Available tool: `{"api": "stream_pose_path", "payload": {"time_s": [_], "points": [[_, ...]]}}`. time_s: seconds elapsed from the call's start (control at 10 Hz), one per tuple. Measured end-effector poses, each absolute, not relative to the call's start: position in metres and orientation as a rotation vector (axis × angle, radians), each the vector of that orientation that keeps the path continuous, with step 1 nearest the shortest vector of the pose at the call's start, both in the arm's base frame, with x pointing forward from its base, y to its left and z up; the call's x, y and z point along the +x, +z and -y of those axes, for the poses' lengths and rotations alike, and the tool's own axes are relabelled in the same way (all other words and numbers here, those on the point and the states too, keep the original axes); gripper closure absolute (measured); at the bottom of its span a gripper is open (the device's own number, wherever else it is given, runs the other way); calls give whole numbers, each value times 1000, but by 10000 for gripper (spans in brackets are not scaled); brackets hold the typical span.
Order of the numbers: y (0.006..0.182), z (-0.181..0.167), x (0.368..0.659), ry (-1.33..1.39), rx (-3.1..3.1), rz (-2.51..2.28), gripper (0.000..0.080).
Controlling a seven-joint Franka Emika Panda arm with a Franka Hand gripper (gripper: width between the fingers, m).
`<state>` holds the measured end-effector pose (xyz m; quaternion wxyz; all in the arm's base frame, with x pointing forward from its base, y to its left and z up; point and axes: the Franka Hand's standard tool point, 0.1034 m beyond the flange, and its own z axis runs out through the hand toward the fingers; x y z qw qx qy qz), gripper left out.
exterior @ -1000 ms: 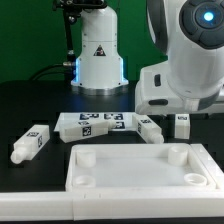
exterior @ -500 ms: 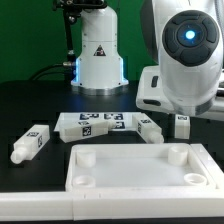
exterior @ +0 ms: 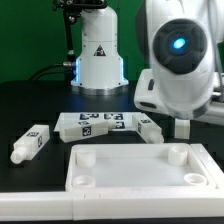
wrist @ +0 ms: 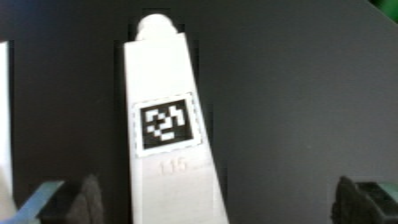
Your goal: Assemble desk
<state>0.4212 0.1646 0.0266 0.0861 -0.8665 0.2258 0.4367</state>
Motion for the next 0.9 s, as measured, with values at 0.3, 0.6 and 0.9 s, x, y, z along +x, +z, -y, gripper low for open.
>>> {"api": "stream_pose_path", "payload": {"time_s": [0.3, 0.6, 0.9], "points": [[24, -165, 420, 1306, -2590, -663, 150], [13, -166, 406, 1391, -2541, -715, 150], [7, -166, 395, 1417, -2539, -715, 283]]}}
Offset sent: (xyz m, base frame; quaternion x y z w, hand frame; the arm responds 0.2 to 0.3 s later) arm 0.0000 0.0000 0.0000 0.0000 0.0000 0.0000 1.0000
